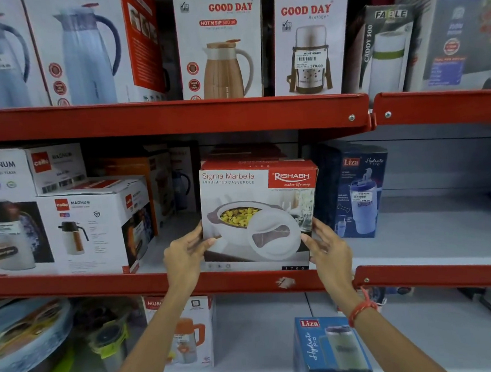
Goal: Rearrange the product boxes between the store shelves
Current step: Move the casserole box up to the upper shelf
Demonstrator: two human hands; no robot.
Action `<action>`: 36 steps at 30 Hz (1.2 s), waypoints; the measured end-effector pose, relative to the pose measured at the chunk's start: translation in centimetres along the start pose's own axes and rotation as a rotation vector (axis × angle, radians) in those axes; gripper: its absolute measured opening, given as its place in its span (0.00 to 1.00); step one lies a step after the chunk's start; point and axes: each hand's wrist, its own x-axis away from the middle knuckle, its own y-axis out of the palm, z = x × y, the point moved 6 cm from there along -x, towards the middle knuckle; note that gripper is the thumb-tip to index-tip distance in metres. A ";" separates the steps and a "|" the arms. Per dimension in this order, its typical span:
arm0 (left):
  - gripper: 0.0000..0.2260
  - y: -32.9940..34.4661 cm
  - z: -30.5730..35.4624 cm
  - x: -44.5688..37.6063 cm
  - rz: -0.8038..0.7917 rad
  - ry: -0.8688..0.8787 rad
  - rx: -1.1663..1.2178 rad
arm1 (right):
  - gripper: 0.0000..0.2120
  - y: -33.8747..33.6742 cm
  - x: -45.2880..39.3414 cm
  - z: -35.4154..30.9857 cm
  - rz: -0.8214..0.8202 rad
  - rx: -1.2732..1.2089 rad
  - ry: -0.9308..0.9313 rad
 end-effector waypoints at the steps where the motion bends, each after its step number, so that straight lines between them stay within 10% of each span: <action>1: 0.23 0.0 -0.2 -0.1 -0.003 -0.003 -0.005 | 0.23 0.1 0.0 0.1 0.000 0.005 0.000; 36: 0.21 -1.6 0.4 1.8 0.059 0.102 -0.171 | 0.20 -1.2 1.8 -0.2 -0.002 0.047 -0.145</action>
